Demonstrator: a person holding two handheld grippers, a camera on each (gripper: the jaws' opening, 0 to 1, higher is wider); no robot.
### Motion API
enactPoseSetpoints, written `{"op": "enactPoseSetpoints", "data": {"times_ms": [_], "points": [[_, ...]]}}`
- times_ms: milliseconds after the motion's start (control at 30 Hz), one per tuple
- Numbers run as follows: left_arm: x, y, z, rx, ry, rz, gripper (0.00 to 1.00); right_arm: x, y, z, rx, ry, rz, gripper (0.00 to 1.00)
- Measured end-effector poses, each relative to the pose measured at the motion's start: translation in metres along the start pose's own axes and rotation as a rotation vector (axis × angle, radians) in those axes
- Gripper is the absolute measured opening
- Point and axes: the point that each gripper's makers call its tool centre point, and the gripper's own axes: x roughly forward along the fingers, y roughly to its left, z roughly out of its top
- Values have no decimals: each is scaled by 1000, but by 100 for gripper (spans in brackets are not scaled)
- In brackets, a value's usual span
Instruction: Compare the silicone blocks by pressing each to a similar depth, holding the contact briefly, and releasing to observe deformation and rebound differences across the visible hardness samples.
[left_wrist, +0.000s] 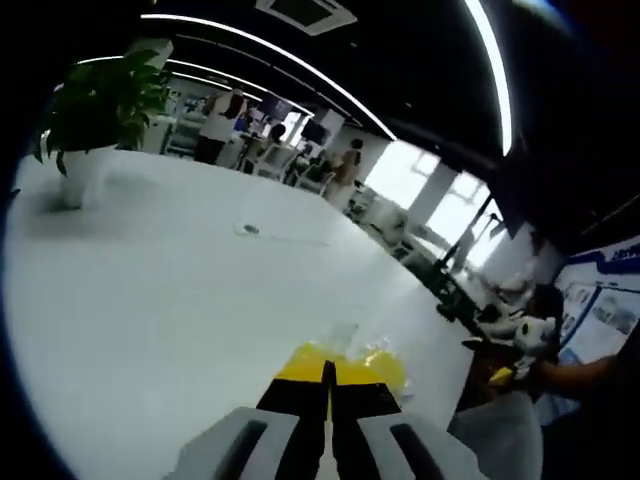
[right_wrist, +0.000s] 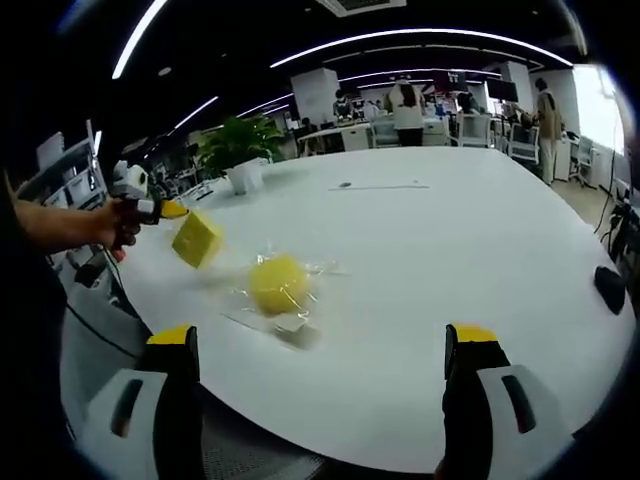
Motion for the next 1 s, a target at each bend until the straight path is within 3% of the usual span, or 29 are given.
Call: {"op": "enactPoseSetpoints", "data": {"times_ms": [333,567,1000], "points": [[-9,-34,28,72,-47,-95,0,-2,7,12,-2,-25,23,96],[-15,-61,53,124,-71,-161,0,-2,18,35,-12,-61,74,96],[-24,-97,64,190,-75,-234,0,7,43,71,-70,-106,208,96]]}}
